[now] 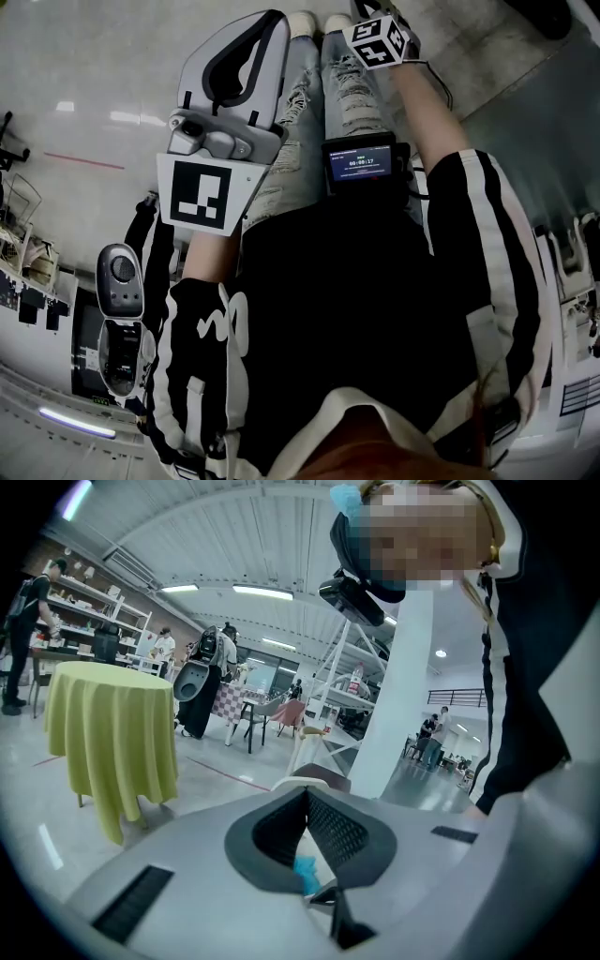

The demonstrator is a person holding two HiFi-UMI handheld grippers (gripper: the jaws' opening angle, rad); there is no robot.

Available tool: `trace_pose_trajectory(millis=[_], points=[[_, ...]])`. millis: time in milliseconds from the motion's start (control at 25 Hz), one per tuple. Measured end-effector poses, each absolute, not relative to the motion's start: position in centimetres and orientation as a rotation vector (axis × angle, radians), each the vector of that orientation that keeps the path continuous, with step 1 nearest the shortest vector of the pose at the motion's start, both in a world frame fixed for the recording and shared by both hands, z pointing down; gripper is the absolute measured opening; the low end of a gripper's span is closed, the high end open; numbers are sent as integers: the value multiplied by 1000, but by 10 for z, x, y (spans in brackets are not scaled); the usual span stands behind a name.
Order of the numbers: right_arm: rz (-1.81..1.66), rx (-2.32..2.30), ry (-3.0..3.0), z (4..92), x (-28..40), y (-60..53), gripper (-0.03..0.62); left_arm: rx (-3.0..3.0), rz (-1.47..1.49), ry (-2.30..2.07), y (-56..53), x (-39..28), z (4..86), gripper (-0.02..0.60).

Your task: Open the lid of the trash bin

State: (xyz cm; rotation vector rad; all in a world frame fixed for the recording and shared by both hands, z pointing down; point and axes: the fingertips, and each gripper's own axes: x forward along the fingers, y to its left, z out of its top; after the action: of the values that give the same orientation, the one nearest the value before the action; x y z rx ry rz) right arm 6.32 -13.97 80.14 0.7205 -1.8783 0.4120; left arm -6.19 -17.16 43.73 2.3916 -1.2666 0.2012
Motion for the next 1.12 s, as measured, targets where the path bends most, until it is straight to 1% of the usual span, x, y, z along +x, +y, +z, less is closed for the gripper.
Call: trace_pose_trajectory(millis=[760,1120], points=[[501,713,-1823,803,69,-142,9,2422,211,-1246,-164,-57,432,8],[491,686,-1811,801,67,-144,9,2432,210,-1242,-164,-55,428,8]])
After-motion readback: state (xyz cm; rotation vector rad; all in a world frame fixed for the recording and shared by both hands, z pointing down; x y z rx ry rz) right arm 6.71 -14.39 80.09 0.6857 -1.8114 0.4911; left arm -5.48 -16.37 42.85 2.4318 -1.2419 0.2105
